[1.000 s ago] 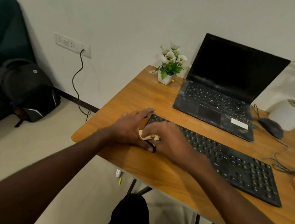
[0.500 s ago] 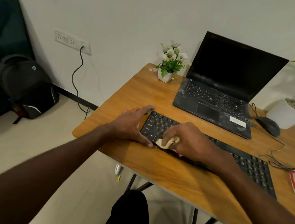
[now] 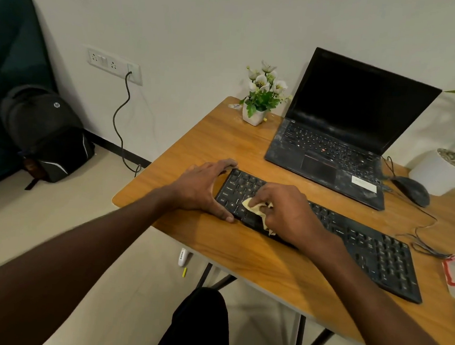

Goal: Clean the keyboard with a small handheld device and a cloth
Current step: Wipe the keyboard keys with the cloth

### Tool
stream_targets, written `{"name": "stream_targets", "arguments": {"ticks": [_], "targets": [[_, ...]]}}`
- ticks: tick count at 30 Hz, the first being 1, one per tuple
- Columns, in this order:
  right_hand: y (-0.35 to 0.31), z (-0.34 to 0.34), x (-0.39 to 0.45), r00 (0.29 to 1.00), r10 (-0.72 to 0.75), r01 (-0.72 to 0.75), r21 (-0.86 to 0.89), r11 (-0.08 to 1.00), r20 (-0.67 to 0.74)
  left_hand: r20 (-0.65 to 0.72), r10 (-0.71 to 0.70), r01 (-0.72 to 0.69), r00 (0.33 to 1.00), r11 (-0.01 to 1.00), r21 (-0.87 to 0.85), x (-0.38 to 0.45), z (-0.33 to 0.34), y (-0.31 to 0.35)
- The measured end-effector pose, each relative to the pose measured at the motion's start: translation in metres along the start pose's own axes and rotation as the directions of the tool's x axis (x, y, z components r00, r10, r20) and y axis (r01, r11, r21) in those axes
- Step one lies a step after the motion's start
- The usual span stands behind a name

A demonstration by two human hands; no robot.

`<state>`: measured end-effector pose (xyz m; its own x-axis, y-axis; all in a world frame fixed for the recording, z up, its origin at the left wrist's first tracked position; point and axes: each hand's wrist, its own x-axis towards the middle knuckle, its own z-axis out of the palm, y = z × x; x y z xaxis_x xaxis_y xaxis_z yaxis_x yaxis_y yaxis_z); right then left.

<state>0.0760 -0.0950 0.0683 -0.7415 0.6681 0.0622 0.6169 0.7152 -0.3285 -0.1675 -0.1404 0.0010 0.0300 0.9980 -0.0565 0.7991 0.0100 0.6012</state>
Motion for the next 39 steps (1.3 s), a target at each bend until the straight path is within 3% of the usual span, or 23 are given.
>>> {"name": "stream_targets", "arguments": {"ticks": [2, 4, 6, 8, 12, 14, 18, 21, 24, 27, 32, 37, 39], "targets": [[-0.007, 0.001, 0.008, 0.999, 0.050, -0.050, -0.038, 0.998, -0.008, -0.001, -0.002, 0.002, 1.000, 1.000, -0.005, 0.000, 0.001, -0.001], [-0.019, 0.006, 0.013, 0.997, 0.054, -0.050, 0.059, 0.997, -0.060, -0.006, 0.000, 0.000, 1.000, 1.000, 0.004, 0.000, 0.001, -0.001], [-0.028, 0.016, 0.007, 0.997, -0.030, 0.040, 0.132, 0.990, -0.076, -0.012, 0.008, -0.007, 1.000, 1.000, 0.018, 0.000, 0.000, 0.001], [-0.025, 0.024, -0.008, 0.989, -0.138, 0.142, 0.071, 0.987, -0.058, -0.008, 0.009, -0.009, 1.000, 1.000, 0.022, 0.000, 0.000, 0.002], [-0.010, 0.009, -0.033, 0.981, -0.154, 0.162, -0.057, 0.985, 0.118, -0.005, 0.005, -0.005, 1.000, 1.000, -0.006, 0.000, 0.000, -0.002], [-0.007, -0.003, -0.038, 0.977, -0.104, 0.113, -0.038, 0.993, 0.184, 0.000, 0.003, -0.003, 1.000, 1.000, -0.017, 0.000, 0.000, -0.002], [-0.010, -0.001, -0.027, 0.997, 0.043, -0.038, 0.083, 0.996, -0.064, -0.004, 0.006, -0.006, 1.000, 1.000, -0.012, 0.000, 0.000, -0.001], [-0.019, 0.020, -0.027, 0.992, 0.011, -0.007, 0.032, 0.999, -0.125, -0.007, 0.016, -0.016, 1.000, 1.000, -0.008, 0.000, 0.001, -0.003], [-0.020, 0.024, -0.042, 0.993, -0.074, 0.070, -0.046, 0.996, -0.090, -0.011, 0.020, -0.020, 1.000, 1.000, -0.014, -0.001, 0.001, -0.002], [-0.012, 0.003, -0.045, 0.999, -0.031, 0.032, -0.044, 0.999, 0.038, -0.007, 0.012, -0.012, 1.000, 0.999, -0.031, -0.001, 0.000, -0.002], [-0.013, 0.011, -0.016, 0.982, 0.035, -0.036, -0.005, 0.999, -0.186, -0.009, 0.028, -0.029, 1.000, 1.000, -0.010, -0.001, 0.000, -0.001], [0.002, 0.013, -0.037, 0.988, -0.151, 0.144, -0.176, 0.974, -0.029, -0.019, 0.028, -0.029, 0.999, 0.999, -0.025, -0.001, 0.000, -0.004], [0.020, 0.000, -0.050, 0.988, -0.154, 0.150, -0.196, 0.969, -0.007, -0.017, 0.031, -0.032, 0.999, 0.999, -0.030, 0.000, 0.001, -0.004]]}}
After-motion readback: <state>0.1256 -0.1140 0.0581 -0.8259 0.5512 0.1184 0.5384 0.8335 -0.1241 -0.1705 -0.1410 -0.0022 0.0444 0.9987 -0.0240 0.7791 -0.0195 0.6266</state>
